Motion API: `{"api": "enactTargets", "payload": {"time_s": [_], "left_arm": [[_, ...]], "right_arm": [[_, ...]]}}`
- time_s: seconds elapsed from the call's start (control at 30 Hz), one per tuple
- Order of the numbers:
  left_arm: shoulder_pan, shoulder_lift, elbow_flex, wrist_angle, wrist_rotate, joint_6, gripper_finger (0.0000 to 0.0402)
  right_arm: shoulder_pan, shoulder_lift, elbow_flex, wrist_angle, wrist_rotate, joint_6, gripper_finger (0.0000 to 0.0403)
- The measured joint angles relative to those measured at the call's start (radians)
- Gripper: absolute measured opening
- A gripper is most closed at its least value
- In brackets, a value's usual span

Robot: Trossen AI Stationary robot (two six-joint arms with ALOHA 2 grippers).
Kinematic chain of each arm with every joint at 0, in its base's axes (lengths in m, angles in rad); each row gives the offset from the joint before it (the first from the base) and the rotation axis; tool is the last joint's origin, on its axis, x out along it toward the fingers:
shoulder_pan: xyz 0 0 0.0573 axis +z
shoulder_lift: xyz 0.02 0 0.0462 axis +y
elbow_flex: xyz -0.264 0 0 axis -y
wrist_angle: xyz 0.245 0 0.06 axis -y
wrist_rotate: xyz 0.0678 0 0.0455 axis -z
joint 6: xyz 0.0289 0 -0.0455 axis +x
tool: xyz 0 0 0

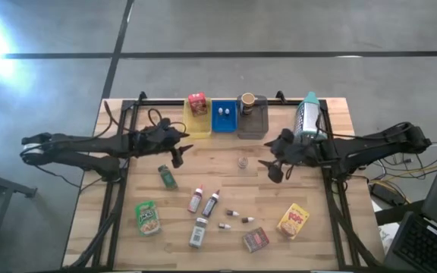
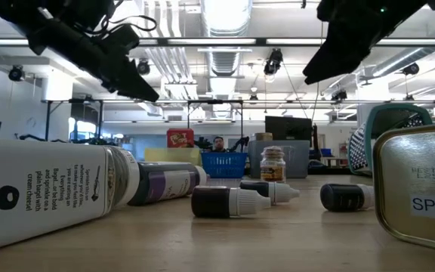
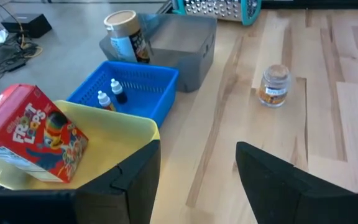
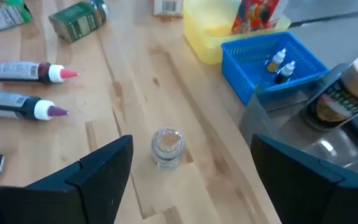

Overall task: Pick & Place Kitchen Items
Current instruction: Put the brown seasoning bottle into the black bin

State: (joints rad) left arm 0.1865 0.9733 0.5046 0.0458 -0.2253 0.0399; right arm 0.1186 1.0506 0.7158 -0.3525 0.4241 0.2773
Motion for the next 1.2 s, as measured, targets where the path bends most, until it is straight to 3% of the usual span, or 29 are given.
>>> {"api": "enactTargets", "payload": {"time_s": [0.43,0.7,1.2], "left_arm": [[0.0,0.0,-0.049,-0.005,0.002,0.0,0.0216],[0.0,0.0,-0.053,-0.022,0.003,0.0,0.0216],[0.0,0.0,-0.053,-0.026,0.002,0.0,0.0216]], "right_arm": [[-0.097,0.115,0.0,0.089,-0.191,-0.017,0.0343],[-0.114,0.216,0.0,0.198,-0.201,-0.071,0.0353],[-0.141,0.4,-0.001,0.29,-0.242,-0.068,0.032]]}}
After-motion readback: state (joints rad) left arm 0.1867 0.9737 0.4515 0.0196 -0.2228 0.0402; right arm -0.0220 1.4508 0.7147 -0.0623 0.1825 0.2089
